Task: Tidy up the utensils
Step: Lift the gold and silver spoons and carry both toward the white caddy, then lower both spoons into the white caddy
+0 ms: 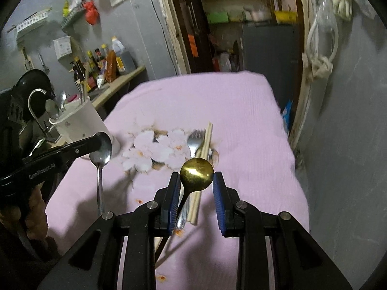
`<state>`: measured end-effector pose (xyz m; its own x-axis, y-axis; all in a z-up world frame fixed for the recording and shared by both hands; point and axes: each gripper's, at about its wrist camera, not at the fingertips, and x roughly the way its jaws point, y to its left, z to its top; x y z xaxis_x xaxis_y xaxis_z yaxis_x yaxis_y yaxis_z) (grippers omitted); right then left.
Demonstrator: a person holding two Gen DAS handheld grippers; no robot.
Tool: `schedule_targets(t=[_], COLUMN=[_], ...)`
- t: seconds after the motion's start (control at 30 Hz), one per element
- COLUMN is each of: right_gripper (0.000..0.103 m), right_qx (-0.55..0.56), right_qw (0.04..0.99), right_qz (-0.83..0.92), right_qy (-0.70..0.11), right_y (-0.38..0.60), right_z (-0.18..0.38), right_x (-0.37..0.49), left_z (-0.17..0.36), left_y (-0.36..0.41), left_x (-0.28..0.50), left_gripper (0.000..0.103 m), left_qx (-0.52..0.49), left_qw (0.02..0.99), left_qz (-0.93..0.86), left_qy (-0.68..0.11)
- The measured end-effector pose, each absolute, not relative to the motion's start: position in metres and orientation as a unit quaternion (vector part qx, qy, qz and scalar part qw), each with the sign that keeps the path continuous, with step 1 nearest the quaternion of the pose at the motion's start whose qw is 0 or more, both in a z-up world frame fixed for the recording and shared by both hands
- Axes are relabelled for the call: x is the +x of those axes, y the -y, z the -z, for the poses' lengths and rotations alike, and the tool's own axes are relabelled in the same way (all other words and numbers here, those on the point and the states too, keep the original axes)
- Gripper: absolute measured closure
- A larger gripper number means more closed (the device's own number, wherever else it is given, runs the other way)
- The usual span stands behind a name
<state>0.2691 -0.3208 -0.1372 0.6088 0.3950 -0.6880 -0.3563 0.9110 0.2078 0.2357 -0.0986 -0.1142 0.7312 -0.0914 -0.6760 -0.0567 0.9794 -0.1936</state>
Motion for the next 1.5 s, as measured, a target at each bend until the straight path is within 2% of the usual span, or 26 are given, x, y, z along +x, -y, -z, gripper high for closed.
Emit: schedule_targets(t=[0.23, 0.77, 1.07, 1.5], right_gripper=[0.079, 0.079, 0.079, 0.079], right_qx=[0.004, 0.003, 0.001, 0.004], right_qw=[0.914, 0.927, 0.947, 0.959], right_qz=[-0.203, -0.190, -0.198, -0.245], right_qy=[-0.351, -0.324, -0.253, -0.145], right_y=[0.307, 0.286, 0.261, 0.177], right_z=[0.120, 0.099, 0.049, -0.019], right_x=[0.256, 0.230, 0.221, 0.237], left_z=[0.091, 0.068, 0.032, -0.030], left_y=[0.088, 0.060, 0.034, -0.054], left_x=[0.223, 0.214, 0.202, 0.186], left_gripper=[0.101, 0.100, 0.100, 0.100], left_qx=[-0.078, -0.075, -0.071, -0.066], left_qw=[0.940, 0.945, 0.958, 0.974], left_qz=[-0.006, 0.008, -0.011, -0.108], left_qy=[-0.331, -0.319, -0.278, -0.187])
